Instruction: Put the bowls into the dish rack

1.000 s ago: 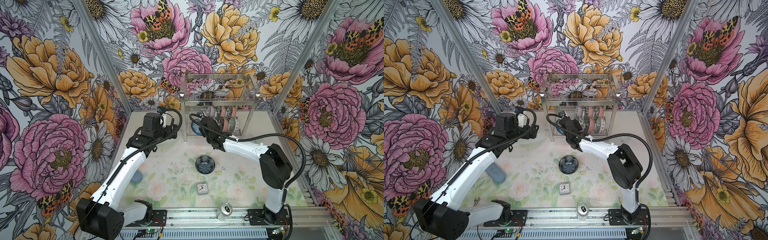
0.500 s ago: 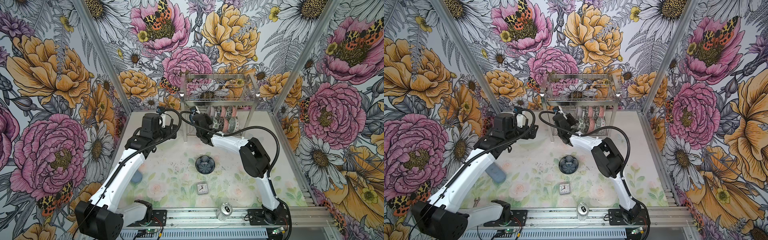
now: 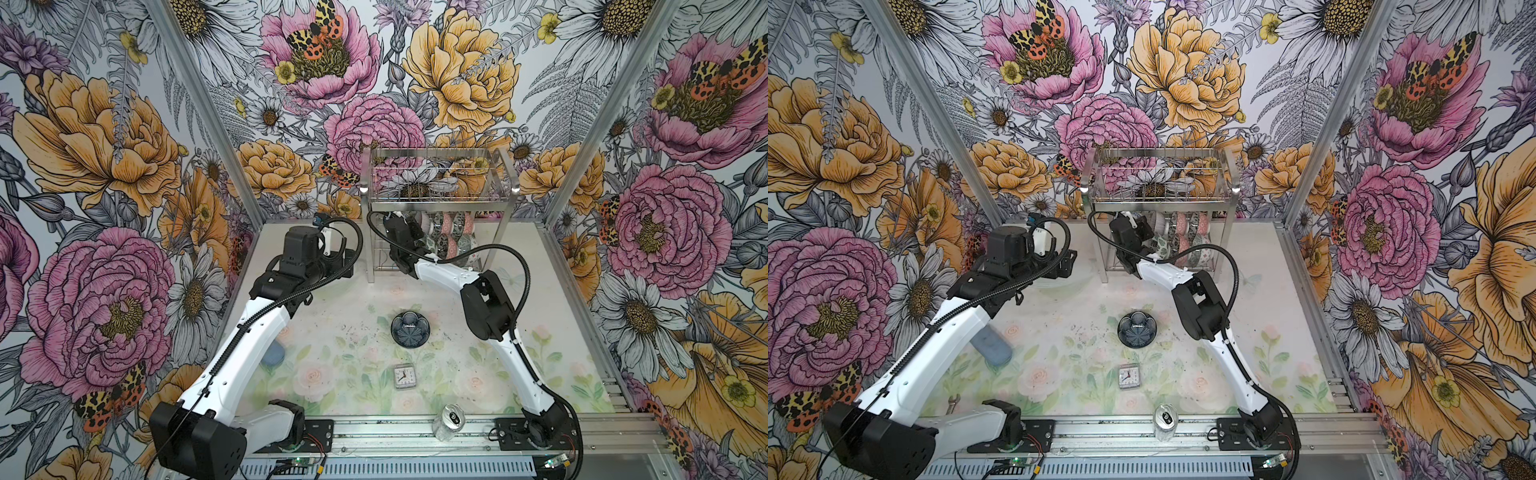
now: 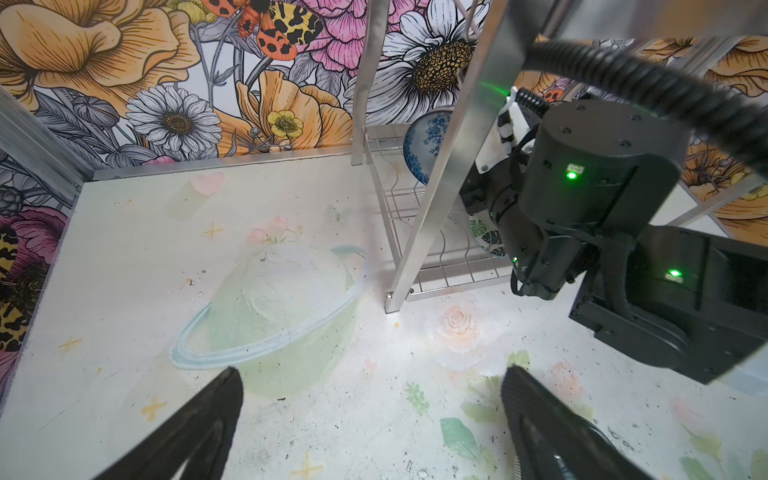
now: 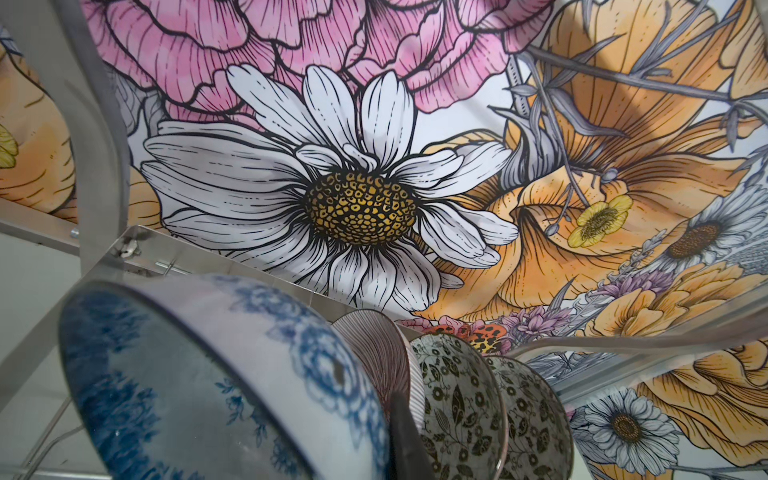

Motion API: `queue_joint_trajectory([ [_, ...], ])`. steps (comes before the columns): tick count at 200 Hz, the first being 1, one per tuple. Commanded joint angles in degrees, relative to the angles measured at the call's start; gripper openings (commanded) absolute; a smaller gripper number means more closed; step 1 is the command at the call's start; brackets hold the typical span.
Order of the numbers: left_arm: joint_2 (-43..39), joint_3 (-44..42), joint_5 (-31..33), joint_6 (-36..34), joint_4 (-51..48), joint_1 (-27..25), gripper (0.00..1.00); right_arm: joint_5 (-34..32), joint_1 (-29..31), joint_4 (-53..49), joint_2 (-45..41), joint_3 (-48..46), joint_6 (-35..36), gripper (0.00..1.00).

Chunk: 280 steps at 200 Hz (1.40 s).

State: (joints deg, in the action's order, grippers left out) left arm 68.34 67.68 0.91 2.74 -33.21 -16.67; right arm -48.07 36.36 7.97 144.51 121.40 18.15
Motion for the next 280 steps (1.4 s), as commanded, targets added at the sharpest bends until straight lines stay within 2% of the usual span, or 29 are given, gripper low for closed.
queue_joint_trajectory([
  [1, -0.9, -0.7, -1.2, -0.7, 0.8, 0.6, 0.99, -1.1, -0.3, 1.9, 2.9, 6.4, 1.4, 0.0],
  [94, -0.7, -0.8, -1.2, -0.7, 0.7, 0.6, 0.99, -1.8, -1.9, 2.2, 17.7, 25.0, 6.5, 0.0],
  [184, -1.0, -1.0, -1.2, -1.0, 0.7, 0.6, 0.99, -3.7, -2.9, 3.4, 21.7, 29.2, 12.0, 0.0],
  [280, -1.3, -0.9, -1.5, -0.9, 0.8, 0.6, 0.98, -4.2, -3.6, 0.7, 22.3, 29.9, 12.8, 0.0],
])
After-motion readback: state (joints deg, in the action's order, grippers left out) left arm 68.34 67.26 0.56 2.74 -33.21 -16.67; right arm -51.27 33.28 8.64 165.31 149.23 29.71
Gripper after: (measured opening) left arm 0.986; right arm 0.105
